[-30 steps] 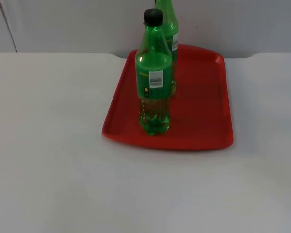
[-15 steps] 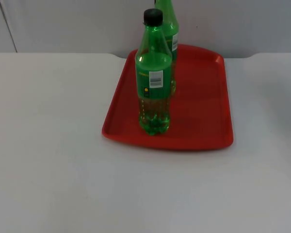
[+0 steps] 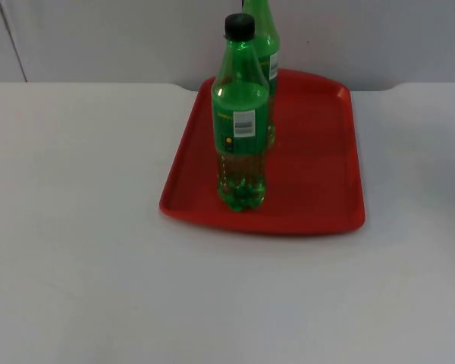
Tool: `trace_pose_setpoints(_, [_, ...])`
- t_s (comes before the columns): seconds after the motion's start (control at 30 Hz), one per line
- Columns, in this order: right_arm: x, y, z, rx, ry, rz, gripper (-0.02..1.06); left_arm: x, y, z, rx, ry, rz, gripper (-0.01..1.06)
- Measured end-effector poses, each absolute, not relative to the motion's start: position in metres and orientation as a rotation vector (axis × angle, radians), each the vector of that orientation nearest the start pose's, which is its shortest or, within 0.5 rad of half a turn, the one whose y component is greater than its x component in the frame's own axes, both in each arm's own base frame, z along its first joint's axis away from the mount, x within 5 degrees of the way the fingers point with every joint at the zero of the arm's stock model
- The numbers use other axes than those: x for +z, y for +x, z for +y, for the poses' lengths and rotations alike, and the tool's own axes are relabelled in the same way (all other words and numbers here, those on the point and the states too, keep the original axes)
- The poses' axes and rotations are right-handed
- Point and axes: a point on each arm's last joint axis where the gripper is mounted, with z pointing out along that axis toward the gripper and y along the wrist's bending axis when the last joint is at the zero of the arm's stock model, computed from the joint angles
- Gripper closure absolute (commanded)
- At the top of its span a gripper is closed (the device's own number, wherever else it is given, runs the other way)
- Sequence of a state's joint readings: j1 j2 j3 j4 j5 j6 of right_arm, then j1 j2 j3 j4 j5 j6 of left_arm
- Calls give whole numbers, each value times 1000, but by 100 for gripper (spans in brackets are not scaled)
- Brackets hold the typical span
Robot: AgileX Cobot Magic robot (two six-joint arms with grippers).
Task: Place the bottle upright on the tray.
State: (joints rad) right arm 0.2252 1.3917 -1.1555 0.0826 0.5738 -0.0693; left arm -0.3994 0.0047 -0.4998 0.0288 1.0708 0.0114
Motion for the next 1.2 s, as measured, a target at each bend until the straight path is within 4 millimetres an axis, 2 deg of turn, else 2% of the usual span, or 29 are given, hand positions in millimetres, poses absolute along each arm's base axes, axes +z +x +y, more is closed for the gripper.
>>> trace_pose_setpoints(0.23, [345,278,74,205,-411,2233,-1,276,-3,4,-205,420,2022,0])
trace_pose_setpoints(0.33, [343,258,74,226,-488,2205,-1,276,-3,4,-205,420,2022,0])
trace_pose_setpoints(0.4, [342,251,73,227,-508,2196,-1,276,-3,4,-205,420,2022,0])
trace_pose_setpoints(0.43, [341,241,71,230,-521,2185,-1,276,-3,4,-205,420,2022,0])
trace_pose_setpoints(0.7, [354,199,63,235,-510,2076,-1,276,-3,4,-205,420,2022,0])
trace_pose_setpoints(0.73, [354,199,63,235,-510,2076,-1,276,-3,4,-205,420,2022,0])
trace_pose_setpoints(0.9, [364,168,56,242,-510,2012,-1,276,-3,4,-205,420,2022,0])
trace_pose_setpoints(1.03, [363,152,53,242,-516,1994,-1,276,-3,4,-205,420,2022,0])
trace_pose_setpoints(1.2, [356,121,47,239,-528,1954,-1,276,-3,4,-205,420,2022,0])
